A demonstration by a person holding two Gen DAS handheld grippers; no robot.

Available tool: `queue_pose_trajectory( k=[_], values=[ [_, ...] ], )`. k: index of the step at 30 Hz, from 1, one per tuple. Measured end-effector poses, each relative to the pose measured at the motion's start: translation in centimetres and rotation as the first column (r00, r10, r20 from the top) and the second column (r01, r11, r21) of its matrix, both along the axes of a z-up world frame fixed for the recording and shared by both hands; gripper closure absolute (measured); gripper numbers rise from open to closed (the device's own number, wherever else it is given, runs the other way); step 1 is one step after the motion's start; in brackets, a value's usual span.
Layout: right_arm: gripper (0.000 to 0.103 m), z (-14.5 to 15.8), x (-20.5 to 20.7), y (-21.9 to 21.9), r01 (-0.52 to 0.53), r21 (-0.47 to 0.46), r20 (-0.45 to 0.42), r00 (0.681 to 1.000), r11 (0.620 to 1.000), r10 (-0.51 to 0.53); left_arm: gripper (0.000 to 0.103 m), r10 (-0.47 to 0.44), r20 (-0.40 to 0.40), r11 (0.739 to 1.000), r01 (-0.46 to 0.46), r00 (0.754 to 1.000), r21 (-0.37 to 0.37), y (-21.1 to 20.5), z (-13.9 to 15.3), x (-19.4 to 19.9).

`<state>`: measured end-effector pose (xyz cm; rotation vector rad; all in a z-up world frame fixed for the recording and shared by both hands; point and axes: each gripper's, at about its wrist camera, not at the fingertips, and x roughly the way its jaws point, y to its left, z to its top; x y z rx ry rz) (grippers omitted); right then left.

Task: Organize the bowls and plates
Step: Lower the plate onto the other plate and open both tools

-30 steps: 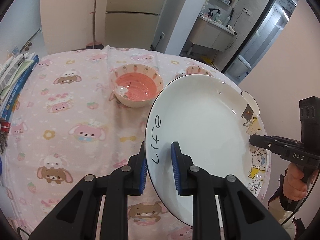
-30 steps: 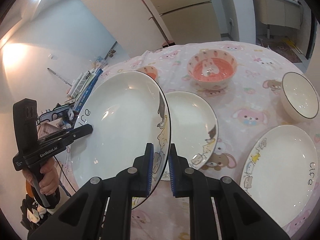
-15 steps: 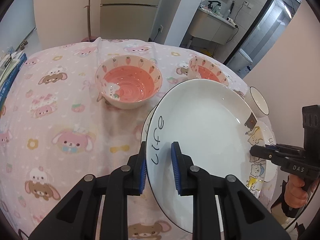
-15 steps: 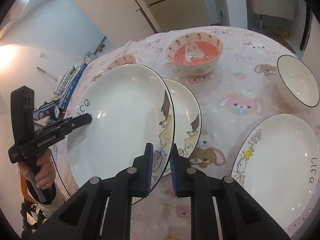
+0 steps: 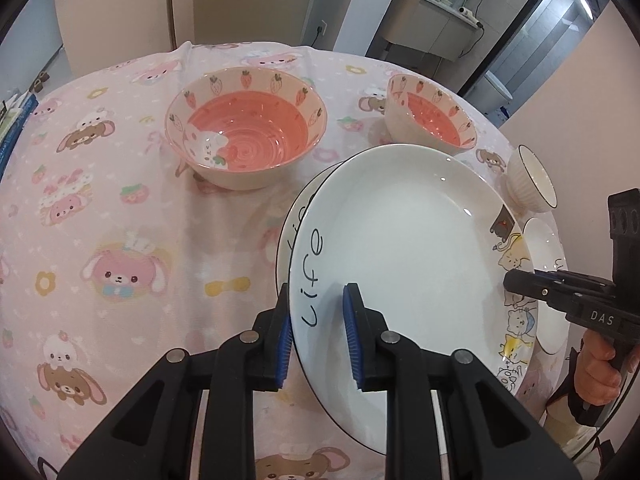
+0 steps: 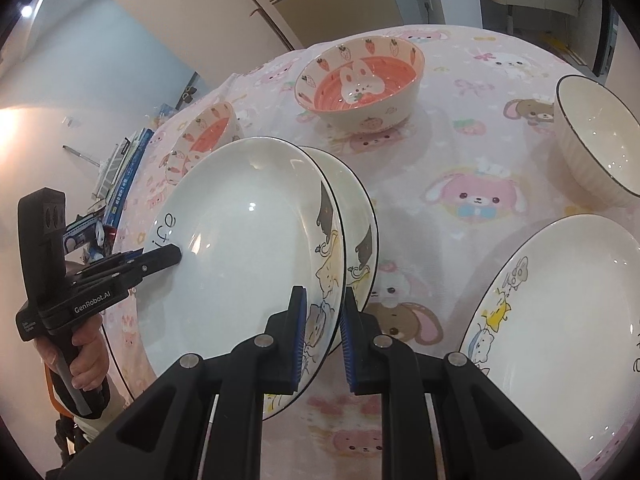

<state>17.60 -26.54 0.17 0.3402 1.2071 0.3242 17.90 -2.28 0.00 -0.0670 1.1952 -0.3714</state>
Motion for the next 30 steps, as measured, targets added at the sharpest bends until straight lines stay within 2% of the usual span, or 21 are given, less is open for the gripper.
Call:
queue_pose_trajectory(
  k=[8, 15, 22, 27, 30],
  values=[
    [0.084, -0.6, 0.3, 0.3, -0.011, -0.011, -0.018, 1.000, 1.000, 0.011, 0.082, 0.015, -0.012, 0.998, -0.015, 1.000, 0.063, -0.2, -1.1, -0.1],
    [0.084, -0.8, 0.8, 0.7, -0.009, -0.009, -0.023, 1.000, 1.000, 0.009, 0.082, 0.032, -0.022, 0.998, -0.031, 0.999, 0.053, 0.4, -1.5, 0.3],
    [0.084, -1.1, 2.6, 1.4, -0.004, -0.060, -0.029, 1.000, 0.998, 0.003, 0.082, 0.042, -0.005, 0.996, -0.042, 0.999, 0.077, 0.3, -1.6, 1.4],
    [0.084, -2.3, 3.9, 1.0, 0.013, -0.047, -0.077, 0.997, 0.999, -0.016, 0.082, 0.041, -0.022, 0.998, -0.040, 0.999, 0.055, 0.4, -2.0, 1.7],
    [0.084, -2.6, 4.1, 0.9, 0.024, -0.057, -0.076, 0.997, 0.998, -0.028, 0.082, 0.030, -0.015, 0.997, -0.029, 0.999, 0.072, 0.0, -2.1, 1.8]
  ],
)
